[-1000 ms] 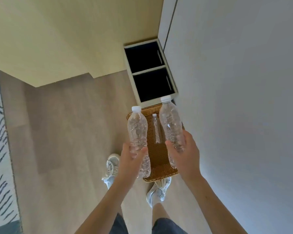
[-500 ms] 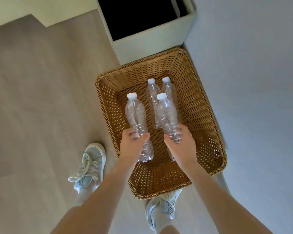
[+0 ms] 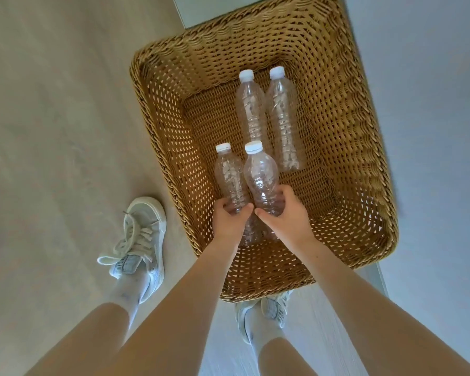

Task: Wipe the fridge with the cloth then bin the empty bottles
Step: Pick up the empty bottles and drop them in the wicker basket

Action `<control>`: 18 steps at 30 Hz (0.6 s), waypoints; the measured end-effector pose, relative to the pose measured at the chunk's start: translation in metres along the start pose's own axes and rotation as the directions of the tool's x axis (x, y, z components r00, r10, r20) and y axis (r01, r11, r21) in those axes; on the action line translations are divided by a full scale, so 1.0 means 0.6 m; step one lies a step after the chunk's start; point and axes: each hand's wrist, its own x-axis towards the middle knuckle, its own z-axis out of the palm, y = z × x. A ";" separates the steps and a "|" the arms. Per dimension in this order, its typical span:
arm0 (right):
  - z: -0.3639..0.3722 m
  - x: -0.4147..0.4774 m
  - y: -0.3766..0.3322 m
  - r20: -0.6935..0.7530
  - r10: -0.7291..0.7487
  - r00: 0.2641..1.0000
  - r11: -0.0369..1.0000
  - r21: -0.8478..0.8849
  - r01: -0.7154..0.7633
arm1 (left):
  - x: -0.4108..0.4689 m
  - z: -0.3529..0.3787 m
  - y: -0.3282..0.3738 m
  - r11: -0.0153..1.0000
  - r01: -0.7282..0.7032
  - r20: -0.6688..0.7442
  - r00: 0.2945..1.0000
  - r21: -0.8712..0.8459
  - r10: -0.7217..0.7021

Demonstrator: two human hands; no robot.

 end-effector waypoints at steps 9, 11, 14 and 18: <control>-0.025 0.010 -0.009 0.074 0.018 0.997 0.997 -0.075 -0.013 | 0.010 -0.012 -0.010 1.000 0.016 0.001 1.000 0.027 -0.016; -0.031 0.005 -0.009 -0.031 0.040 0.999 0.998 -0.038 -0.041 | 0.010 -0.011 -0.009 0.999 0.024 0.000 1.000 0.031 -0.024; -0.040 0.002 -0.010 -0.135 0.118 0.984 0.993 0.035 -0.114 | 0.011 -0.009 -0.005 0.999 0.017 -0.006 1.000 0.051 -0.017; -0.050 0.009 -0.012 -0.226 0.170 0.959 0.985 0.028 -0.168 | 0.016 -0.004 0.003 0.997 0.005 0.005 1.000 0.074 -0.006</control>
